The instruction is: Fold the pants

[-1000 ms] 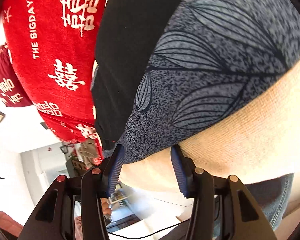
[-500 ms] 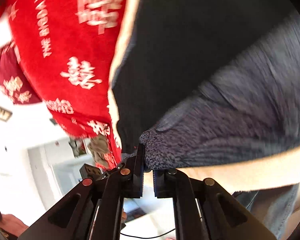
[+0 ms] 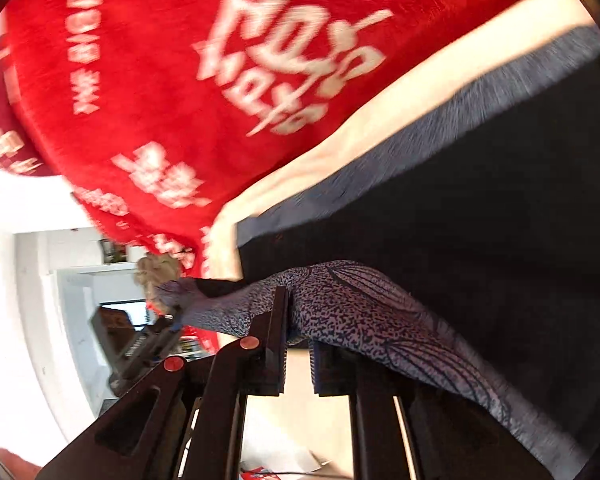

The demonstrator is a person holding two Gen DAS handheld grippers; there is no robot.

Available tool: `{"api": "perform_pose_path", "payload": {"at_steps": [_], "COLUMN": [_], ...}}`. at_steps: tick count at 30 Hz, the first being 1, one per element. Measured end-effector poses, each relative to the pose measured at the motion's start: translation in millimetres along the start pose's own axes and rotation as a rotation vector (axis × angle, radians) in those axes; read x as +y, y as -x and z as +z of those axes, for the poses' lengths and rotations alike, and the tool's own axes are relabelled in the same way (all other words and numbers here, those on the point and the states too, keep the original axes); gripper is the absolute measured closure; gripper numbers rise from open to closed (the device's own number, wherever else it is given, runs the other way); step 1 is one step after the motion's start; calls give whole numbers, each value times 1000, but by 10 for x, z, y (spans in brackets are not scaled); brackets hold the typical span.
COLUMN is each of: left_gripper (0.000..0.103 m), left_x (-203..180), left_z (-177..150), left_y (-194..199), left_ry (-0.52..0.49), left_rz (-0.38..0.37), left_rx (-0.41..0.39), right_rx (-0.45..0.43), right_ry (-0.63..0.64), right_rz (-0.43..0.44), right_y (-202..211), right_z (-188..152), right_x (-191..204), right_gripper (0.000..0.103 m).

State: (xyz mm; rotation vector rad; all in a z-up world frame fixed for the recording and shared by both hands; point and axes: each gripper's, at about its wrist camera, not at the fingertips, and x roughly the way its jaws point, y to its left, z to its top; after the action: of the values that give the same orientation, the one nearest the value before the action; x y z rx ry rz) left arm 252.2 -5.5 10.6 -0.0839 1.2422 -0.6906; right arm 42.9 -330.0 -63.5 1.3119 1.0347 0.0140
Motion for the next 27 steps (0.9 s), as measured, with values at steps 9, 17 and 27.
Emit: {"api": "perform_pose_path", "payload": {"at_steps": [9,17,27], "left_gripper": [78,78,78], "left_x": [224,-281,-267], "left_z": [255,25,185], "left_y": [-817,-501,-1329], "left_ry": [78,-130,-43], "left_rz": [203,237,258], "left_rx": [54,97,120], "right_rx": [49,116,116], "right_ry": [110,331,449], "right_rz": [-184,-199,-462], "right_y": [-496,-275,-957], "right_z": [561,196,421], "right_x": [-74,625,485], "right_gripper": [86,34,78]}}
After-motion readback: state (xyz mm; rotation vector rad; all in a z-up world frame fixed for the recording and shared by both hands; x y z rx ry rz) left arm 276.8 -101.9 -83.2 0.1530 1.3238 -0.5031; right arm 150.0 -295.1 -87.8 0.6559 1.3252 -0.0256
